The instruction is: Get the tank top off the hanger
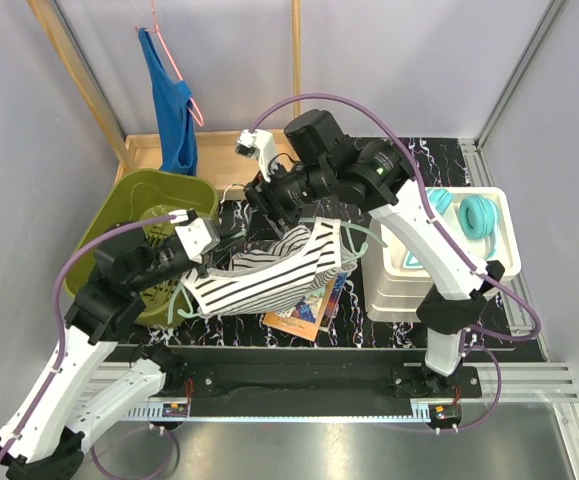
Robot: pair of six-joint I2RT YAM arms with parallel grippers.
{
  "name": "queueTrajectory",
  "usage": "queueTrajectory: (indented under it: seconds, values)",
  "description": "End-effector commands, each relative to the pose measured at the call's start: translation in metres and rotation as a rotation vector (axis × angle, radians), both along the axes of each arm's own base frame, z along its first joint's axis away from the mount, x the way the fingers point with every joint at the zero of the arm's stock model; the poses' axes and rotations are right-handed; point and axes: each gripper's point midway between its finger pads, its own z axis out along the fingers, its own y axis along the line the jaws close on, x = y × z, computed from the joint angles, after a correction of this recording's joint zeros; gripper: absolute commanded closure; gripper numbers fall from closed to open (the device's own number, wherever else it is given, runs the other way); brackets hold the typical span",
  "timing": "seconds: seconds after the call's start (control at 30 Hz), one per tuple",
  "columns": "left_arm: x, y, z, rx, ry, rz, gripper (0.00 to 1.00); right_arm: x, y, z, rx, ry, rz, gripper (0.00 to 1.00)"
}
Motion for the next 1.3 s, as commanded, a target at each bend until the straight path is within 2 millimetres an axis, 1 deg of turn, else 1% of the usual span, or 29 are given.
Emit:
queueTrajectory:
  seconds: [0.0, 0.13, 0.2, 0.33, 0.37, 0.4, 0.43, 0.47, 0.53, 0.57, 0.6, 0.63, 0.67, 0.7, 0.73, 0.77, 0.8, 0.83, 0.87, 0.9, 0.93, 0.97, 1.0, 1.03, 1.07, 1.13, 1.17, 1.23, 1.27]
  values:
    - [-0.001, 0.0, 0.03, -0.059, -0.11, 0.003, 1.0, 0.0, 0.003, -0.01, -0.039, -0.022, 0.001, 0.41]
    - [-0.002, 0.0, 0.031, -0.061, -0.108, 0.0, 1.0, -0.002, 0.002, -0.015, -0.05, -0.015, 0.005, 0.57]
    - [-0.003, 0.0, 0.033, -0.067, -0.108, 0.0, 1.0, -0.003, 0.002, -0.018, -0.054, -0.014, 0.008, 0.6]
    - [-0.001, 0.004, 0.043, -0.095, -0.109, 0.035, 1.0, -0.001, 0.003, -0.015, -0.028, -0.036, -0.001, 0.83]
    - [0.002, 0.008, 0.046, -0.116, -0.092, 0.07, 0.96, 0.003, 0.005, -0.004, 0.006, -0.072, -0.022, 0.97]
    - [0.001, 0.01, 0.054, -0.135, -0.096, 0.084, 0.88, 0.005, 0.005, -0.006, 0.009, -0.071, -0.041, 1.0]
    - [0.001, 0.012, 0.059, -0.151, -0.092, 0.096, 0.74, 0.008, 0.006, -0.003, 0.024, -0.09, -0.054, 1.0]
    - [0.0, 0.015, 0.063, -0.178, -0.073, 0.115, 0.55, 0.013, 0.006, 0.014, 0.082, -0.147, -0.079, 1.0]
    - [-0.01, 0.019, 0.079, -0.226, -0.083, 0.109, 0.5, 0.015, 0.009, 0.014, 0.108, -0.182, -0.1, 1.0]
    - [-0.017, 0.019, 0.084, -0.256, -0.076, 0.091, 0.5, 0.018, 0.007, 0.038, 0.189, -0.251, -0.128, 1.0]
    - [-0.021, 0.02, 0.089, -0.282, -0.082, 0.09, 0.49, 0.021, 0.008, 0.028, 0.184, -0.254, -0.137, 1.0]
    - [-0.028, 0.025, 0.102, -0.326, -0.111, 0.089, 0.47, 0.023, 0.006, 0.034, 0.211, -0.278, -0.155, 1.0]
    - [-0.03, 0.031, 0.109, -0.373, -0.099, 0.119, 0.43, 0.026, 0.002, 0.055, 0.283, -0.31, -0.198, 1.0]
    - [-0.031, 0.038, 0.117, -0.411, -0.102, 0.148, 0.37, 0.029, 0.001, 0.047, 0.278, -0.315, -0.215, 1.0]
    - [-0.037, 0.047, 0.127, -0.457, -0.115, 0.175, 0.34, 0.033, -0.002, 0.051, 0.294, -0.341, -0.242, 1.0]
    - [-0.033, 0.058, 0.132, -0.519, -0.085, 0.241, 0.32, 0.032, -0.008, 0.075, 0.373, -0.39, -0.258, 1.0]
    - [-0.033, 0.066, 0.137, -0.559, -0.074, 0.279, 0.29, 0.034, -0.008, 0.065, 0.373, -0.399, -0.267, 1.0]
    - [-0.034, 0.074, 0.138, -0.592, -0.055, 0.316, 0.28, 0.036, -0.012, 0.071, 0.404, -0.425, -0.292, 1.0]
    - [-0.028, 0.086, 0.136, -0.651, -0.005, 0.394, 0.28, 0.033, -0.023, 0.1, 0.498, -0.511, -0.308, 1.0]
    - [-0.029, 0.089, 0.136, -0.671, 0.023, 0.414, 0.28, 0.037, -0.024, 0.086, 0.487, -0.535, -0.315, 1.0]
    - [-0.021, 0.094, 0.124, -0.658, 0.075, 0.478, 0.28, 0.037, -0.029, 0.093, 0.516, -0.571, -0.329, 1.0]
    - [-0.017, 0.098, 0.119, -0.67, 0.114, 0.516, 0.28, 0.03, -0.041, 0.118, 0.605, -0.628, -0.343, 1.0]
    - [-0.016, 0.1, 0.117, -0.67, 0.136, 0.535, 0.28, 0.031, -0.043, 0.107, 0.597, -0.647, -0.342, 1.0]
    - [-0.01, 0.099, 0.105, -0.645, 0.179, 0.567, 0.29, 0.028, -0.048, 0.11, 0.612, -0.662, -0.346, 1.0]
    - [-0.006, 0.102, 0.102, -0.656, 0.202, 0.601, 0.3, 0.023, -0.057, 0.128, 0.676, -0.698, -0.358, 1.0]
    - [0.002, 0.101, 0.098, -0.648, 0.228, 0.631, 0.33, 0.022, -0.062, 0.127, 0.679, -0.716, -0.368, 1.0]
    - [0.002, 0.101, 0.103, -0.661, 0.23, 0.628, 0.43, 0.02, -0.065, 0.129, 0.685, -0.723, -0.367, 1.0]
    - [0.01, 0.092, 0.106, -0.644, 0.25, 0.618, 0.5, 0.021, -0.069, 0.128, 0.67, -0.733, -0.381, 1.0]
    - [0.009, 0.089, 0.117, -0.657, 0.247, 0.596, 0.54, 0.023, -0.07, 0.125, 0.657, -0.73, -0.385, 1.0]
